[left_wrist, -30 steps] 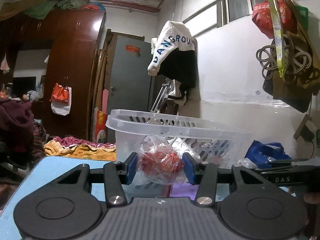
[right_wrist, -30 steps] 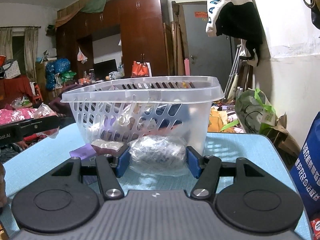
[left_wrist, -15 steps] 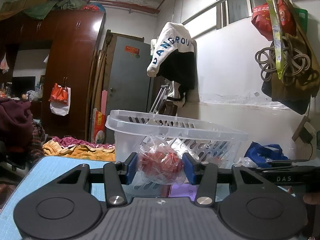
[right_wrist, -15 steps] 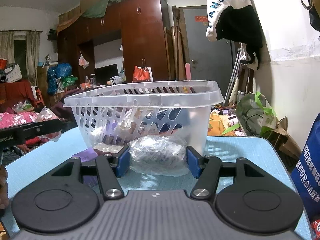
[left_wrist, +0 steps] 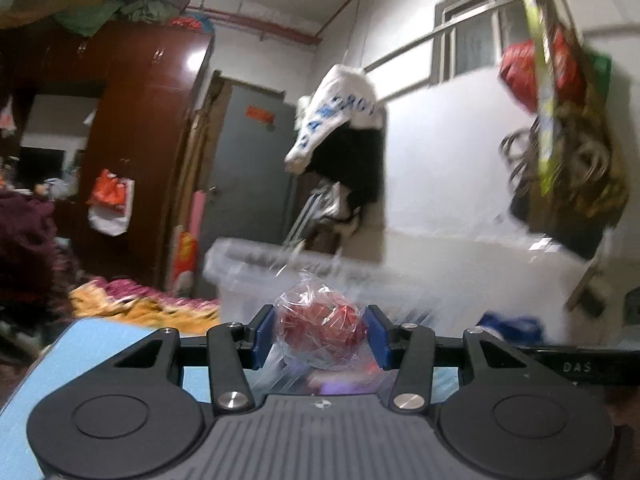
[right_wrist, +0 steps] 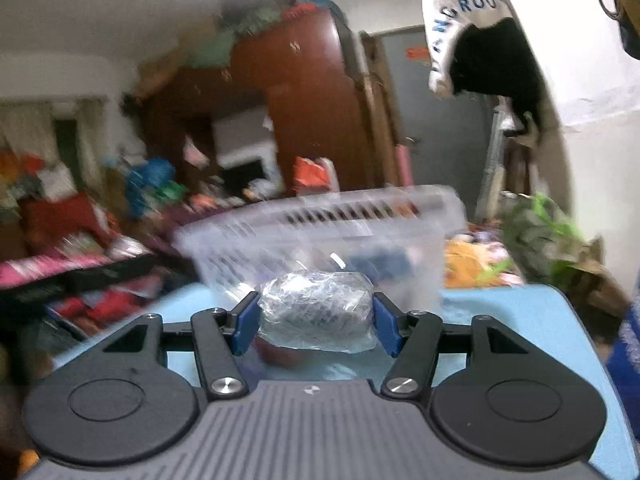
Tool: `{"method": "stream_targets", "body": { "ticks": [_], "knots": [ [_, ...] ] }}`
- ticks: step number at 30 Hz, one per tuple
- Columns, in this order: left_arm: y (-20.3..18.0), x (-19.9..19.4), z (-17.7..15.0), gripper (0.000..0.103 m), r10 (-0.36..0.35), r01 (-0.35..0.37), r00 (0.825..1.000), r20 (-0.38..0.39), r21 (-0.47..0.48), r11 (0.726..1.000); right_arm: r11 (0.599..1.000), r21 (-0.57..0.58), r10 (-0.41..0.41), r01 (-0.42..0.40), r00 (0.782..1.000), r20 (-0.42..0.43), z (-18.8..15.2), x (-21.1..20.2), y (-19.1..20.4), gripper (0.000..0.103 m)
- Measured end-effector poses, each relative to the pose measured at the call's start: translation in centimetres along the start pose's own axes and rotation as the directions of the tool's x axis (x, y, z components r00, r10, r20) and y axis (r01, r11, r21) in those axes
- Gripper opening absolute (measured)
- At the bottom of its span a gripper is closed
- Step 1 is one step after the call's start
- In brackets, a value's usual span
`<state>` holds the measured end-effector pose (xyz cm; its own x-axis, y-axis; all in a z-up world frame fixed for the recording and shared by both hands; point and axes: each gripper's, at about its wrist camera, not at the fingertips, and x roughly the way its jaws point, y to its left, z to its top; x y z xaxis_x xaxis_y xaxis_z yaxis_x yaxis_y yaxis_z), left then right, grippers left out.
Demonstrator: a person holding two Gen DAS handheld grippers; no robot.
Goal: Organize objects
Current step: 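Carry both held items over the white basket and release them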
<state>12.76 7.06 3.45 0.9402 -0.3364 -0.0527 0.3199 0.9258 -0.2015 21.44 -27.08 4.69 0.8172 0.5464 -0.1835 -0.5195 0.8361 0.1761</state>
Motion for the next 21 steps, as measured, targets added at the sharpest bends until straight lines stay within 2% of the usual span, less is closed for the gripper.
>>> {"method": "stream_targets", "body": {
  "ticks": [2,4,6,8,11,12,13,14,15,17,19,21],
  "knots": [
    [-0.3,0.7,2.7,0.052,-0.041,0.042,0.999,0.011,-0.029,0.999,0.999,-0.051,-0.012,0.015,0.998,0.058,2.9,-0.7,1.3,0.062],
    [-0.9,2.1,5.4,0.052,-0.060,0.060,0.998,-0.005,-0.029,0.998,0.993,-0.103,-0.044,0.051,0.996,0.075,5.8,0.2,2.2,0.062],
    [-1.5,4.7,7.6,0.052,-0.049,0.048,0.997,-0.059,-0.011,0.999,0.987,-0.129,-0.089,0.094,0.995,0.045,8.4,2.7,2.2,0.062],
    [-1.4,7.5,8.7,0.052,-0.028,0.025,0.992,-0.121,-0.026,0.999,0.981,-0.144,-0.132,0.127,0.991,-0.025,10.1,6.2,1.6,0.062],
    [-0.5,11.8,8.8,0.054,-0.001,-0.014,0.969,-0.246,-0.059,0.998,0.983,-0.137,-0.139,0.122,0.982,-0.125,10.8,10.7,0.7,0.065],
    [-0.2,13.0,8.5,0.063,0.000,-0.022,0.957,-0.290,-0.073,0.997,0.980,-0.139,-0.158,0.139,0.979,-0.131,10.7,11.5,0.6,0.068],
    [0.1,13.8,8.3,0.072,0.008,-0.039,0.946,-0.325,-0.088,0.995,0.978,-0.142,-0.172,0.153,0.976,-0.132,10.7,11.9,0.6,0.082],
    [0.3,14.3,7.9,0.086,0.021,-0.059,0.937,-0.349,-0.097,0.994,0.976,-0.142,-0.186,0.167,0.974,-0.130,10.5,11.9,0.6,0.086],
    [0.4,14.2,7.7,0.087,0.033,-0.070,0.937,-0.348,-0.096,0.993,0.974,-0.140,-0.194,0.177,0.973,-0.123,10.4,11.5,0.6,0.089],
    [0.3,12.5,7.4,0.087,0.046,-0.073,0.948,-0.313,-0.074,0.995,0.981,-0.127,-0.157,0.144,0.983,-0.095,9.8,9.3,0.7,0.103],
    [-0.3,9.6,6.9,0.088,0.055,-0.066,0.963,-0.263,-0.033,0.997,0.987,-0.103,-0.128,0.122,0.990,-0.056,9.2,6.5,0.7,0.103],
    [-1.5,6.8,5.7,0.096,0.038,-0.036,0.970,-0.239,0.010,0.999,0.994,-0.070,-0.090,0.088,0.996,-0.028,8.2,4.2,0.5,0.103]
  ]
}}
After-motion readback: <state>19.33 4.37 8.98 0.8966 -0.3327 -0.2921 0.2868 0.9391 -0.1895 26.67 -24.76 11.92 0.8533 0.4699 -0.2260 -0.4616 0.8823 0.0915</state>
